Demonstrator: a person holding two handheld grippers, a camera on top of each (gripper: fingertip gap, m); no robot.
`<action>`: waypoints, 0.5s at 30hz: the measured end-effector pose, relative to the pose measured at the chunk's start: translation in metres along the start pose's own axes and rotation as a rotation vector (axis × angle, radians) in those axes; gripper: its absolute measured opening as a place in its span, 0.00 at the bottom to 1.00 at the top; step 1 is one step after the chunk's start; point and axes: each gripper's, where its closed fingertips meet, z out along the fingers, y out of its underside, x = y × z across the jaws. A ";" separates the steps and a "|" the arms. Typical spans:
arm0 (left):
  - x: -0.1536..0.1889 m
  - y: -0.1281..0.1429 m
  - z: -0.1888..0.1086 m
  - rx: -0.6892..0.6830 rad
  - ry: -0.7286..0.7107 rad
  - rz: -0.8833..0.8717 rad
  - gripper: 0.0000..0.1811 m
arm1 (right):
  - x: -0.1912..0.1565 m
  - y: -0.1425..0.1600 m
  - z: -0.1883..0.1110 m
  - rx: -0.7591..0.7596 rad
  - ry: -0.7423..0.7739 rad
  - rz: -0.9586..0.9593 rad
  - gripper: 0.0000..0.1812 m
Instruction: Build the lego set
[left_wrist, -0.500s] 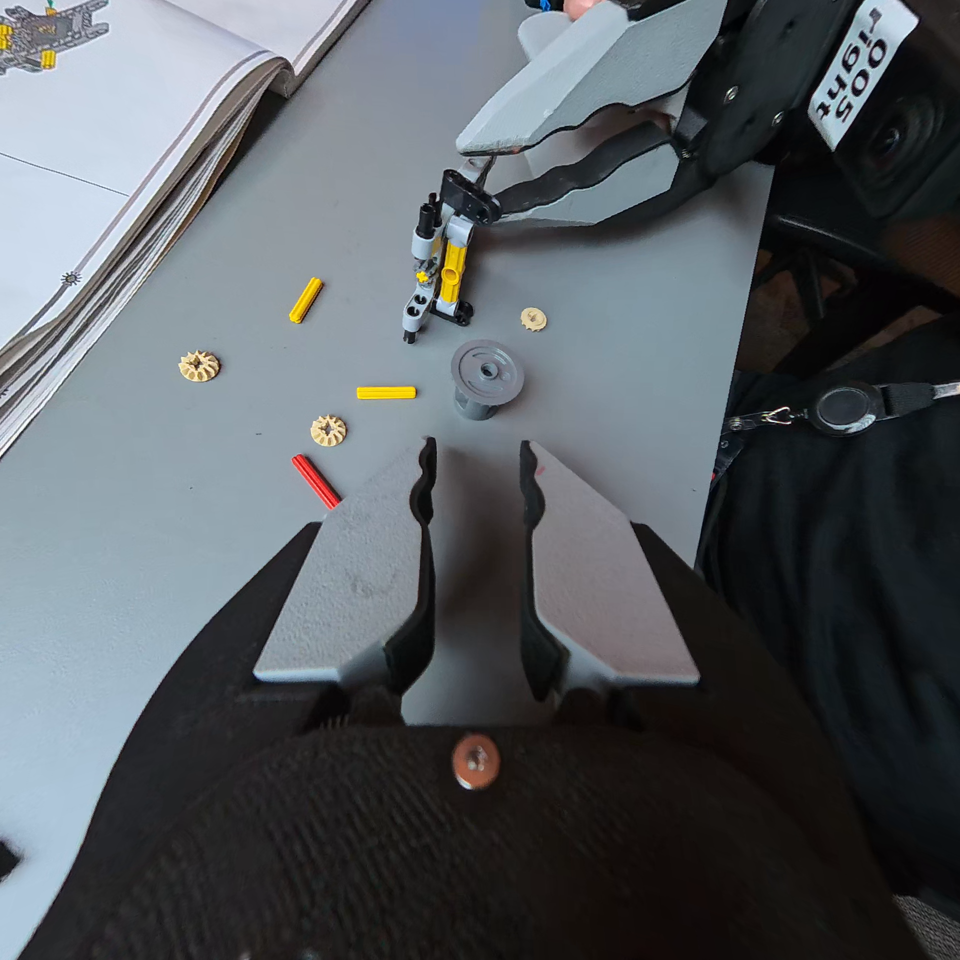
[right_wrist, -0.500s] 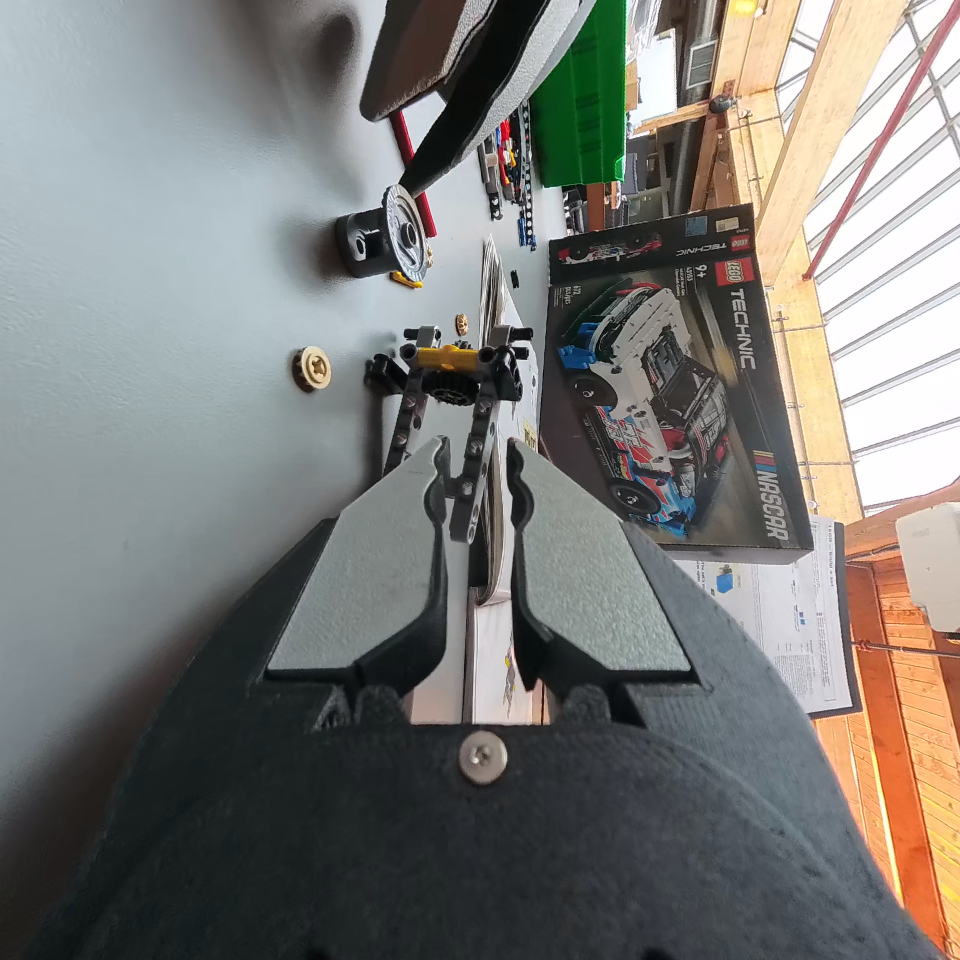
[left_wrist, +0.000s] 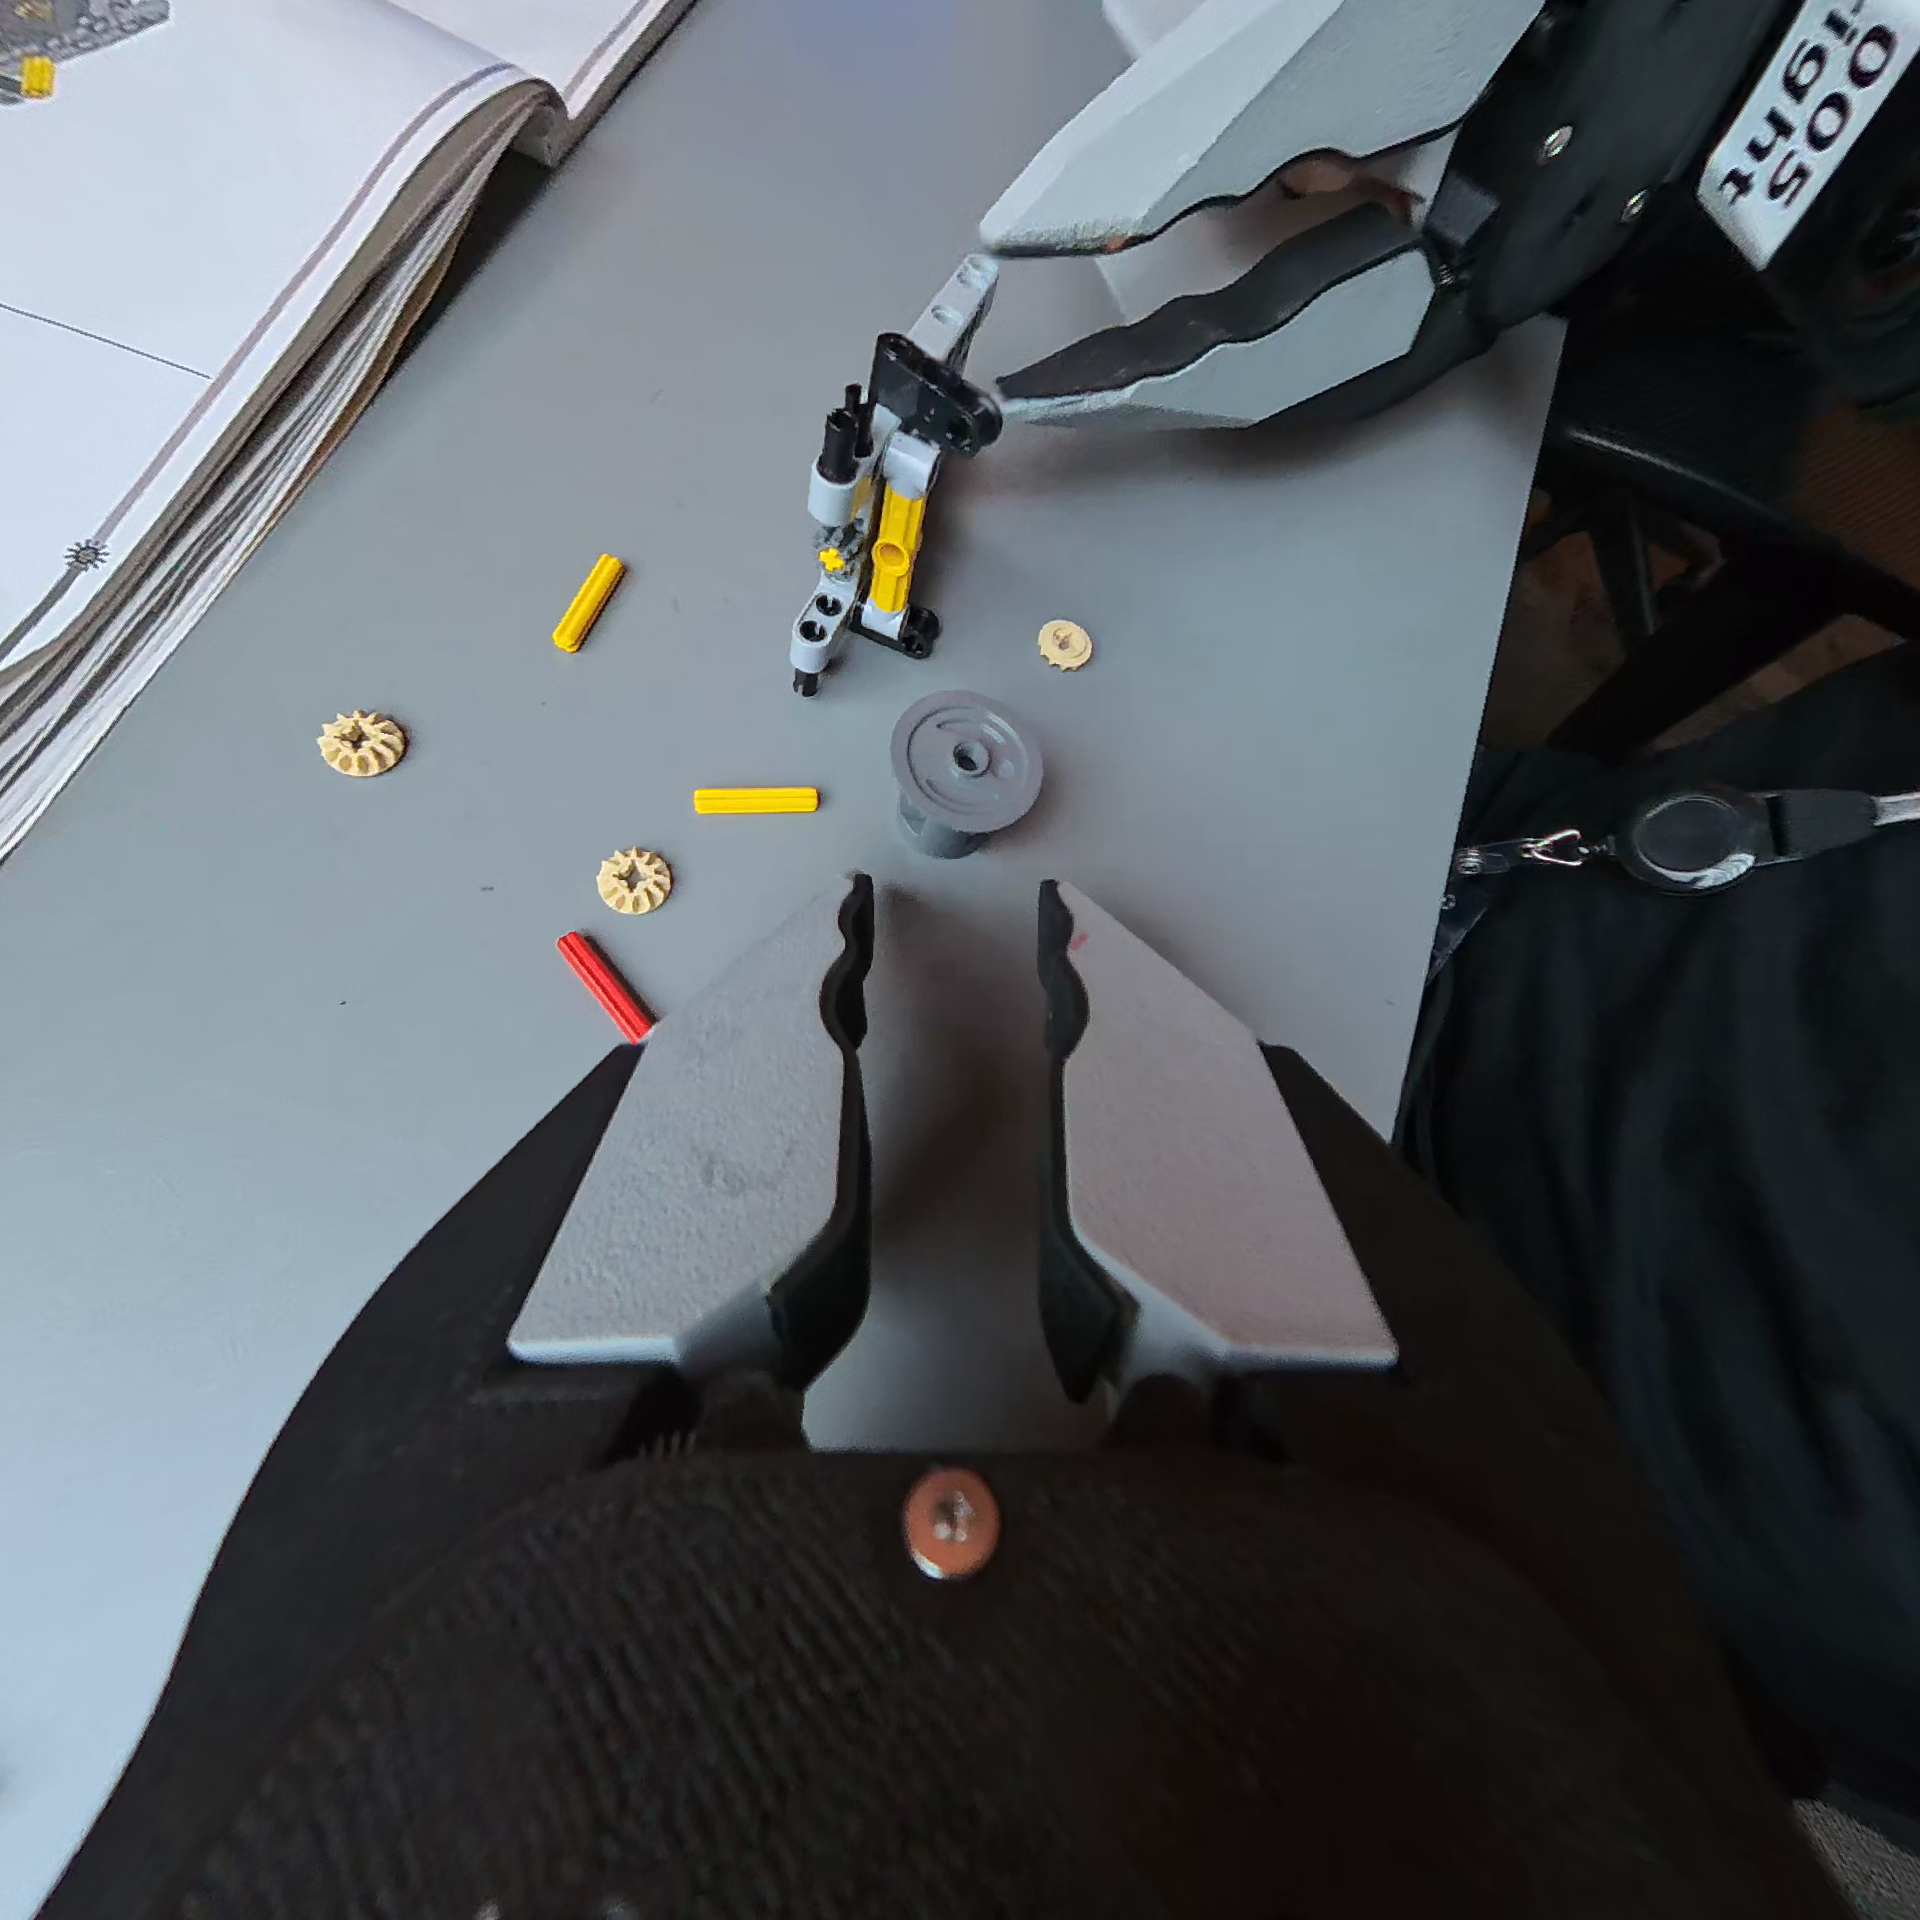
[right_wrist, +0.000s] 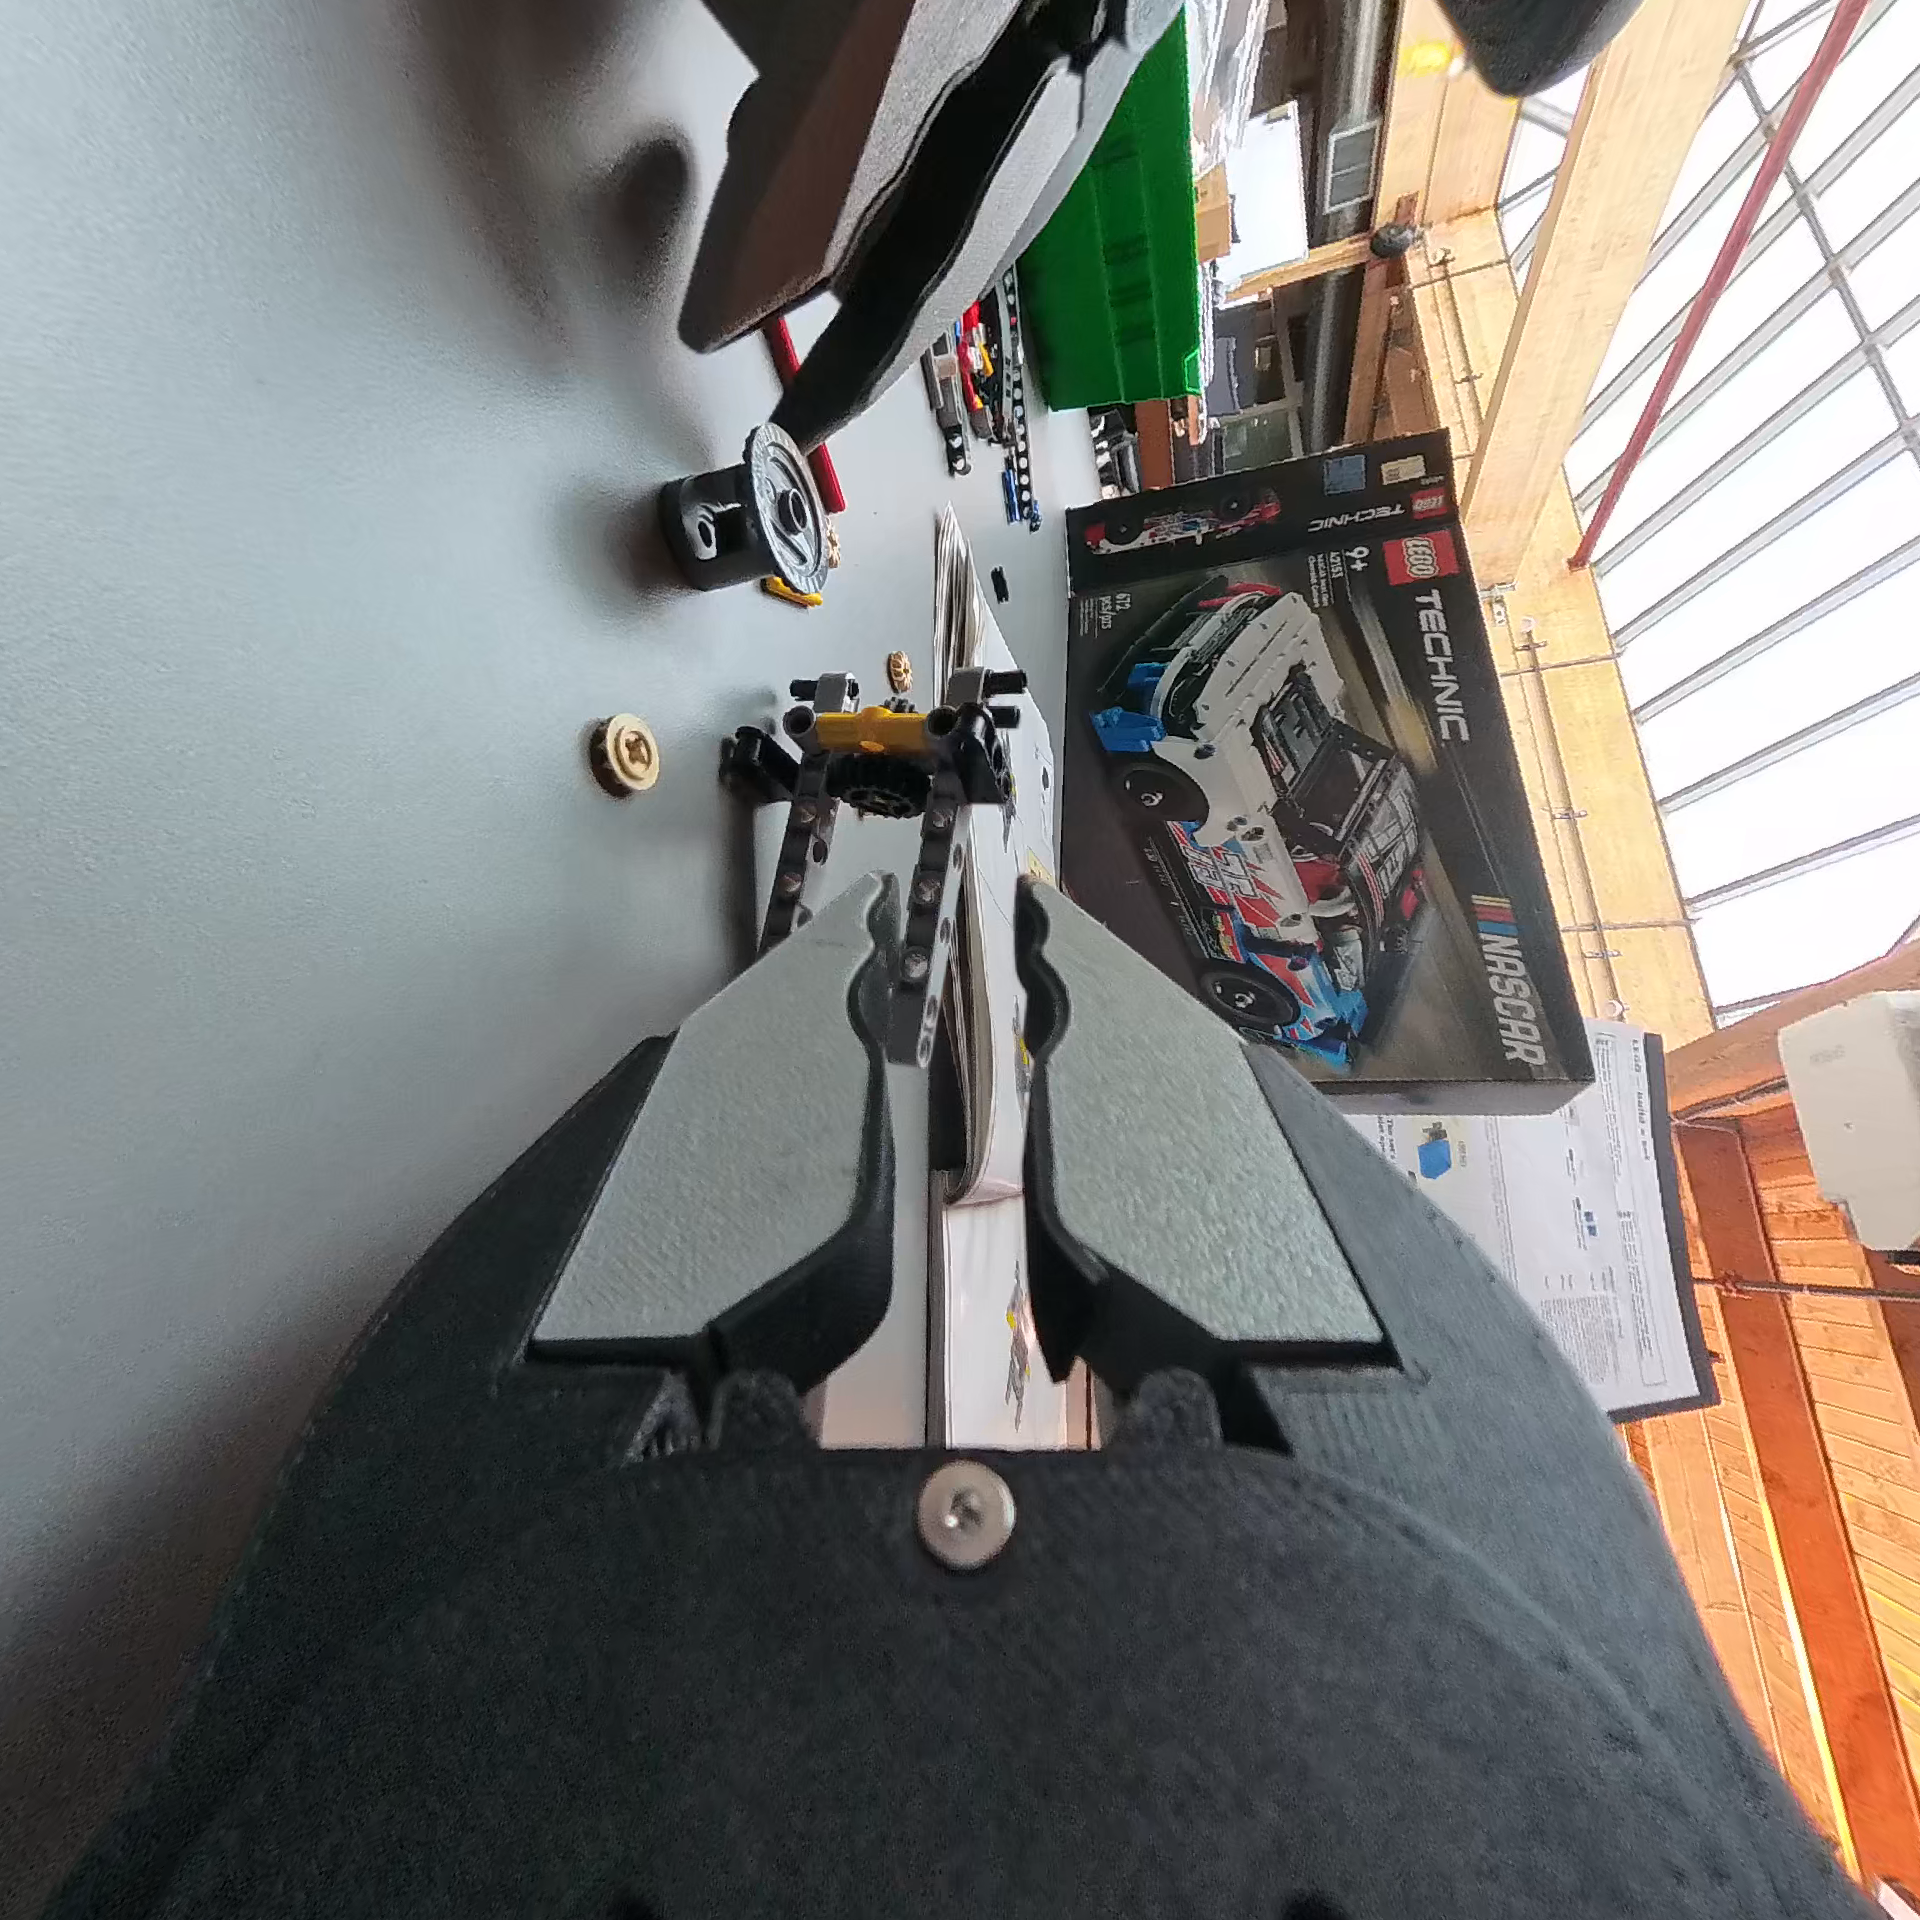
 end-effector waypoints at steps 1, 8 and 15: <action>0.000 0.000 0.001 -0.003 0.000 -0.002 0.16 | 0.001 0.000 -0.002 0.002 0.005 0.004 0.10; 0.001 -0.007 0.011 -0.006 0.001 -0.004 0.16 | 0.010 -0.004 -0.017 0.022 0.053 0.039 0.07; 0.002 -0.012 0.017 -0.006 -0.009 0.000 0.11 | -0.001 -0.023 -0.015 0.058 0.015 0.021 0.06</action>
